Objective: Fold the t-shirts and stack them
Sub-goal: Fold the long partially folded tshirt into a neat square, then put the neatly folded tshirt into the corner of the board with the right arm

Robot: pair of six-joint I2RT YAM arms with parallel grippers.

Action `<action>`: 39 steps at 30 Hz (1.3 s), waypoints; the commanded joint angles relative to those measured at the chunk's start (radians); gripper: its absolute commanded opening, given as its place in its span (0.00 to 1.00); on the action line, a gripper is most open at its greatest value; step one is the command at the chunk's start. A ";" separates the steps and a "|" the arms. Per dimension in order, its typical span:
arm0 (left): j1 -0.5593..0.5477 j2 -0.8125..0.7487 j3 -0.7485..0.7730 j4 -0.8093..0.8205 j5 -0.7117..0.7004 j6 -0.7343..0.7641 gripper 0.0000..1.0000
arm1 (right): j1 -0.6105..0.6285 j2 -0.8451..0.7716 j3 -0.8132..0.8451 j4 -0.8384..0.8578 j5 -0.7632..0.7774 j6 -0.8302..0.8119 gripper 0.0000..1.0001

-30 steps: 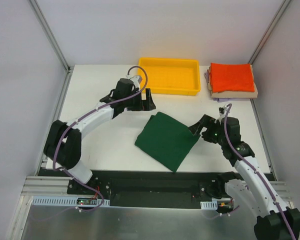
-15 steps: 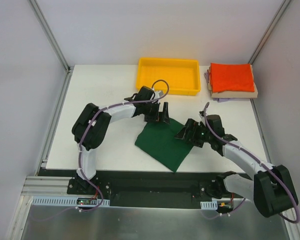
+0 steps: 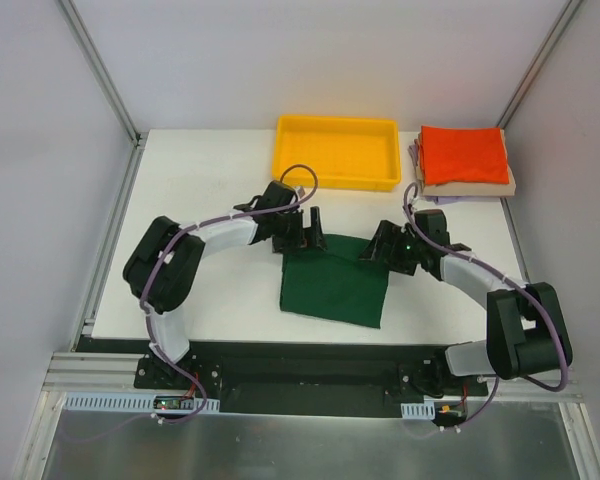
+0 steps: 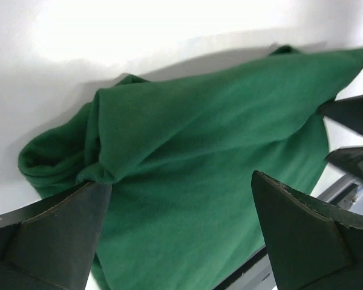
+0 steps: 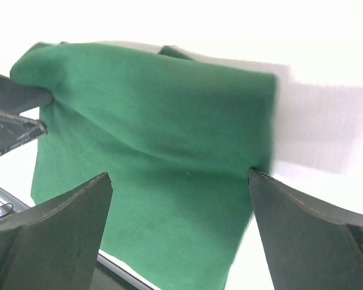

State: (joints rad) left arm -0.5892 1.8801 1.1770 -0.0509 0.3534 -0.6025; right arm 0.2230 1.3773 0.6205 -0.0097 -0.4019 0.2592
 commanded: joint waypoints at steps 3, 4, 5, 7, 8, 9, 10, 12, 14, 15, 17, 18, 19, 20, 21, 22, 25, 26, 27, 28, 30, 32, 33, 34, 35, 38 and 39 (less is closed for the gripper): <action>0.002 -0.246 -0.103 -0.110 -0.132 -0.028 0.99 | -0.013 -0.144 0.116 -0.154 0.060 -0.147 0.96; 0.000 -0.271 -0.105 -0.110 -0.136 -0.020 0.99 | -0.011 -0.191 0.119 -0.180 0.083 -0.149 0.96; 0.002 -0.283 -0.102 -0.110 -0.146 -0.014 0.99 | -0.013 -0.231 0.116 -0.202 0.118 -0.140 0.96; 0.002 -0.283 -0.079 -0.113 -0.174 0.009 0.99 | -0.013 -0.311 0.101 -0.233 0.164 -0.120 0.96; 0.003 -0.279 -0.062 -0.122 -0.189 0.018 0.99 | -0.014 -0.348 0.088 -0.237 0.173 -0.112 0.96; 0.003 -0.257 -0.045 -0.128 -0.203 0.027 0.99 | -0.014 -0.380 0.072 -0.236 0.178 -0.103 0.96; 0.006 -0.242 -0.025 -0.136 -0.208 0.033 0.99 | -0.013 -0.401 0.053 -0.231 0.190 -0.078 0.96; 0.011 -0.205 0.007 -0.150 -0.208 0.041 0.99 | -0.017 -0.426 0.018 -0.223 0.204 -0.043 0.96; 0.012 -0.170 0.030 -0.153 -0.183 0.055 0.99 | -0.017 -0.420 0.007 -0.233 0.187 -0.043 0.96; 0.012 -0.155 0.038 -0.153 -0.171 0.058 0.99 | -0.017 -0.408 0.005 -0.239 0.176 -0.044 0.96; 0.012 -0.121 0.049 -0.156 -0.166 0.061 0.99 | -0.013 -0.377 0.007 -0.231 0.147 -0.040 0.96; 0.012 -0.110 0.052 -0.158 -0.172 0.058 0.99 | -0.008 -0.356 0.008 -0.230 0.141 -0.037 0.96; 0.012 -0.104 0.052 -0.161 -0.185 0.053 0.99 | 0.001 -0.334 0.013 -0.233 0.149 -0.032 0.96; 0.014 -0.102 0.050 -0.167 -0.191 0.047 0.99 | 0.010 -0.301 0.022 -0.236 0.158 -0.032 0.96; 0.014 -0.108 0.047 -0.168 -0.198 0.043 0.99 | 0.027 -0.270 0.030 -0.243 0.181 -0.026 0.96; 0.014 -0.124 0.043 -0.168 -0.211 0.041 0.99 | 0.041 -0.238 0.042 -0.259 0.210 -0.026 0.97; 0.014 -0.189 0.013 -0.173 -0.264 0.044 0.99 | 0.104 -0.146 0.085 -0.295 0.303 -0.032 0.99; 0.014 -0.234 -0.003 -0.178 -0.286 0.046 0.99 | 0.125 -0.112 0.099 -0.300 0.323 -0.035 0.97; 0.014 -0.271 -0.019 -0.181 -0.315 0.044 0.99 | 0.139 -0.084 0.114 -0.300 0.349 -0.032 0.96; 0.014 -0.306 -0.040 -0.184 -0.342 0.043 0.99 | 0.154 -0.051 0.128 -0.299 0.371 -0.032 0.94; 0.014 -0.387 -0.086 -0.193 -0.398 0.040 0.99 | 0.183 0.011 0.160 -0.300 0.396 -0.037 0.92; 0.015 -0.455 -0.135 -0.204 -0.441 0.035 0.99 | 0.217 0.067 0.194 -0.302 0.440 -0.058 0.89; 0.015 -0.485 -0.160 -0.210 -0.461 0.027 0.99 | 0.234 0.090 0.211 -0.302 0.446 -0.067 0.89; 0.015 -0.516 -0.178 -0.216 -0.485 0.014 0.99 | 0.254 0.113 0.231 -0.305 0.457 -0.074 0.87; 0.015 -0.542 -0.200 -0.225 -0.507 0.007 0.99 | 0.269 0.136 0.251 -0.317 0.459 -0.075 0.86; 0.017 -0.607 -0.249 -0.260 -0.530 0.000 0.99 | 0.315 0.196 0.286 -0.332 0.479 -0.074 0.83; 0.017 -0.625 -0.260 -0.276 -0.542 -0.005 0.99 | 0.334 0.213 0.292 -0.337 0.489 -0.072 0.83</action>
State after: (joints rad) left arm -0.5804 1.3132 0.9760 -0.2489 -0.0937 -0.5854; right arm 0.5026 1.5421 0.8566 -0.3084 0.0204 0.1993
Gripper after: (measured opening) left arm 0.990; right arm 0.839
